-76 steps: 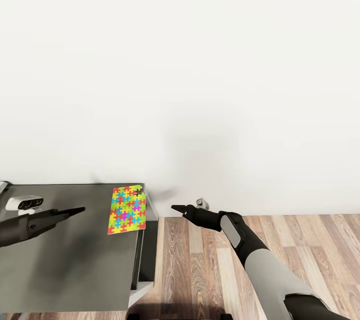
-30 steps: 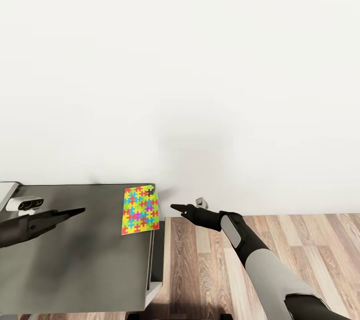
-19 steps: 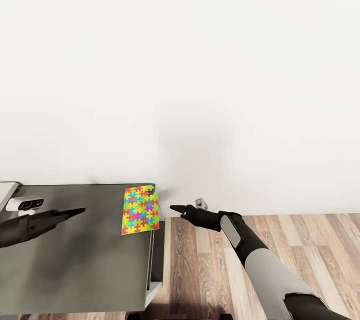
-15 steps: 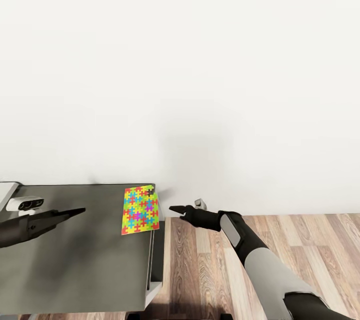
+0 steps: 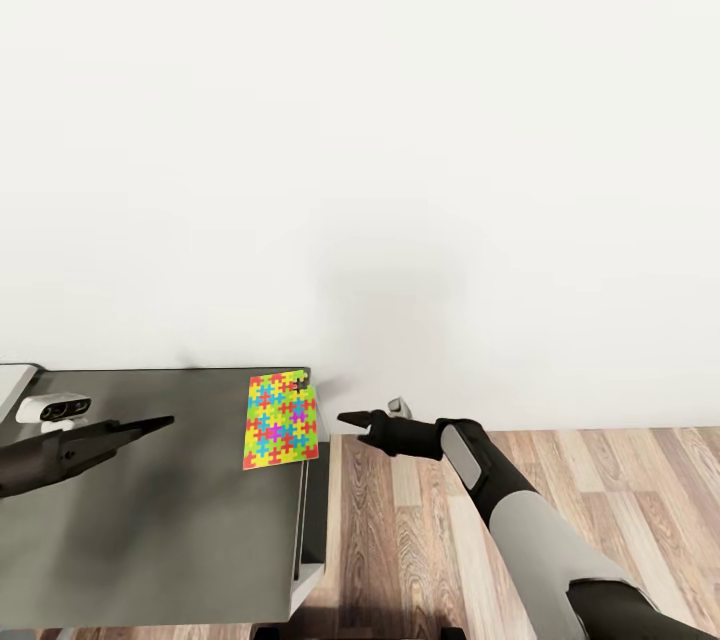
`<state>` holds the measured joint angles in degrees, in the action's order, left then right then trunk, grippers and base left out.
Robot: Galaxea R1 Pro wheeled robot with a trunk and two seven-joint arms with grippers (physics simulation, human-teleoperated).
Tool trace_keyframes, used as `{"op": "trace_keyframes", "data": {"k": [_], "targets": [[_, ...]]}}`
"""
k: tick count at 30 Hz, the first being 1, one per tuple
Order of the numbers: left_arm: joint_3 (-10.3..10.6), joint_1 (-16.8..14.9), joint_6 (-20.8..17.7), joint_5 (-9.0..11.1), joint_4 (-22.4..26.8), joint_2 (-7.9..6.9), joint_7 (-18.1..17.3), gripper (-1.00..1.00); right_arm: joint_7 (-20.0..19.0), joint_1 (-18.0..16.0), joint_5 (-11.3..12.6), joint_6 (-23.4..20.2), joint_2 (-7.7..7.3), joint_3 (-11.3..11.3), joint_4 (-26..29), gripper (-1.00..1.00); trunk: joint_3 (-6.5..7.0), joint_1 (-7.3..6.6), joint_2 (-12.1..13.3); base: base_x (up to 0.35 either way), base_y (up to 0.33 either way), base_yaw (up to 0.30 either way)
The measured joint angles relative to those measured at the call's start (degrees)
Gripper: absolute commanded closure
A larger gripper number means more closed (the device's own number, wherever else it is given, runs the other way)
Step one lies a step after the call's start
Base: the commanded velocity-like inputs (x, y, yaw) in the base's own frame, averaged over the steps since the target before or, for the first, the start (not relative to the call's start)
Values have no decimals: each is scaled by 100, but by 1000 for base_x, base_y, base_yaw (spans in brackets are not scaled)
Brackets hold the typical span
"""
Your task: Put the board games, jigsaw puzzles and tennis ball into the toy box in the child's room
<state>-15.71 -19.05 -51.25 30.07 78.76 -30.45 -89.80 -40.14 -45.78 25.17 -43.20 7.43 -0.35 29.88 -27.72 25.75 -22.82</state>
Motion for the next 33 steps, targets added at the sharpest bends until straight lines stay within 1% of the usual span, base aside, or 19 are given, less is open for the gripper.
{"op": "trace_keyframes", "data": {"k": [7, 15, 33], "targets": [[-3, 0, 0, 15, -1, 5, 0, -100, -41, 1, 1, -91, -5, 3, 34, -100, 0, 0, 0, 0, 6, 0], [-11, 4, 0, 25, -1, 3, 0, -100, -52, 2, 5, -93, -13, 3, 41, -100, 0, 0, 0, 0, 124, 0], [-12, 9, 0, 33, -1, 4, 0, -100, -65, 2, 5, -63, -21, 3, 43, -100, 0, 0, 0, 0, 18, 0]]}}
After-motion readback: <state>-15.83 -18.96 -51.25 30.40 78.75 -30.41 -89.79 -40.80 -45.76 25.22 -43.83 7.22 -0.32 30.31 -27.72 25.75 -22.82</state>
